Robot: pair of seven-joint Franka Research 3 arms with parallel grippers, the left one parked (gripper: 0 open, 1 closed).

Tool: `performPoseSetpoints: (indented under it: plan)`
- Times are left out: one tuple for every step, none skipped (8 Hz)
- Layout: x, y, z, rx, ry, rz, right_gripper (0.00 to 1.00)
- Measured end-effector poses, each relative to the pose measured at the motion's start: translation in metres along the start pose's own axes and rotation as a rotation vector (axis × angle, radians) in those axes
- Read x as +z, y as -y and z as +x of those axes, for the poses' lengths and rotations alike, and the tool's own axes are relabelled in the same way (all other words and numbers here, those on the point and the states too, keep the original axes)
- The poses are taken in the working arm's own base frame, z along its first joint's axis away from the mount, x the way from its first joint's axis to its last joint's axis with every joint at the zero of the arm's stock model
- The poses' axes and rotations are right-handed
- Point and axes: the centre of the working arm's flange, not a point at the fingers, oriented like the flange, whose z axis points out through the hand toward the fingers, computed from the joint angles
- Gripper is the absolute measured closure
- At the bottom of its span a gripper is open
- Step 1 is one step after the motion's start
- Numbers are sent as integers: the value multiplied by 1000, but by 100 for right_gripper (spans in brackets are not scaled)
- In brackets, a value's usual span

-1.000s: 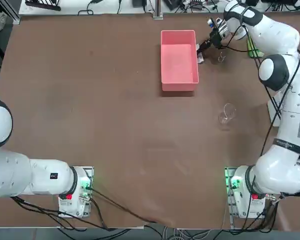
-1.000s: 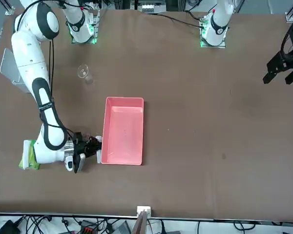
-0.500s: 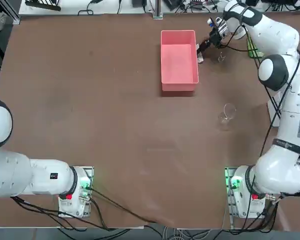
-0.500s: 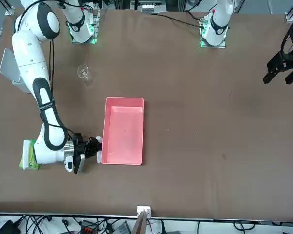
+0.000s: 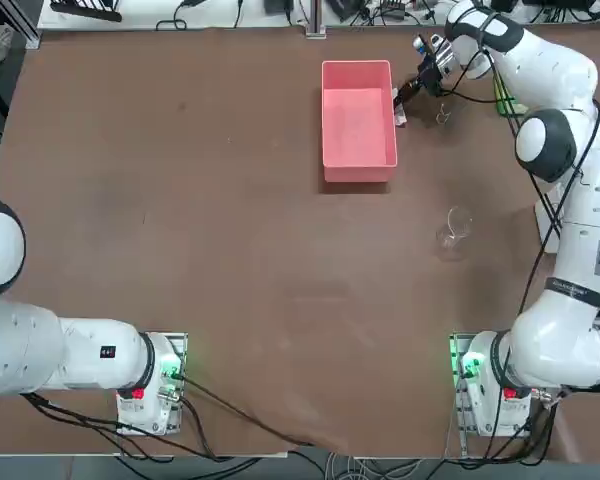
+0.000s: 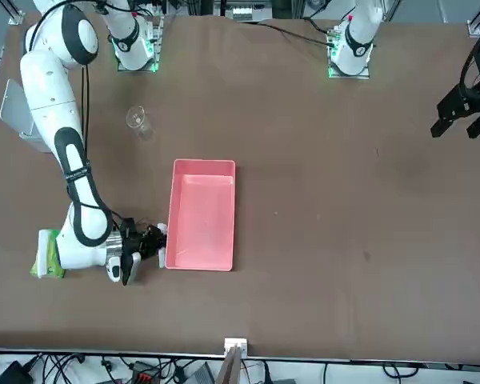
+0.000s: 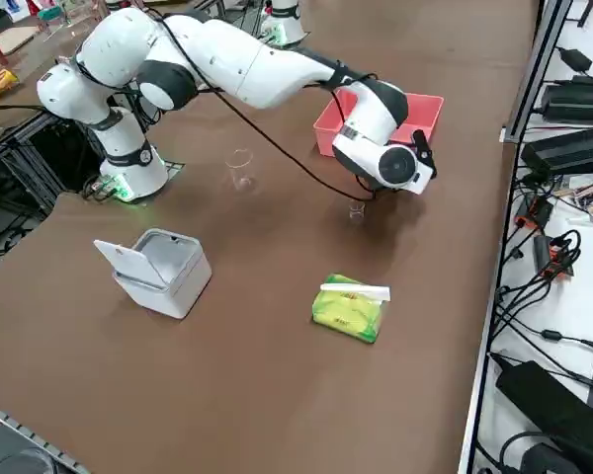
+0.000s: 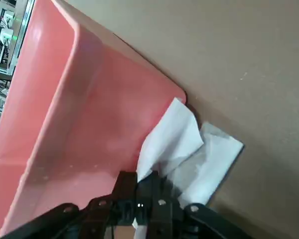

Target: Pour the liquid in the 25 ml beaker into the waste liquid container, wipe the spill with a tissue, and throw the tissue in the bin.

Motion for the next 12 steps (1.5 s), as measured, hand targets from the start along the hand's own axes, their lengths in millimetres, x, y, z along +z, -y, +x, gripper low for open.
performPoseSetpoints:
  plan:
    - [0,0,0,-1,1,-1,98]
    - [0,0,0,-1,1,-1,98]
    - [0,0,0,-2,1,-1,98]
    - [0,0,0,-2,1,-2,98]
    - [0,0,0,-2,1,-2,98]
    - [0,0,0,-2,1,-2,98]
    - [0,0,0,-2,1,-2,98]
    - [0,0,0,-2,1,-2,98]
    - [0,0,0,-2,1,-3,98]
    - [0,0,0,-1,1,-3,98]
    - [0,0,0,-1,1,-4,98]
    - [0,0,1,-2,1,-4,98]
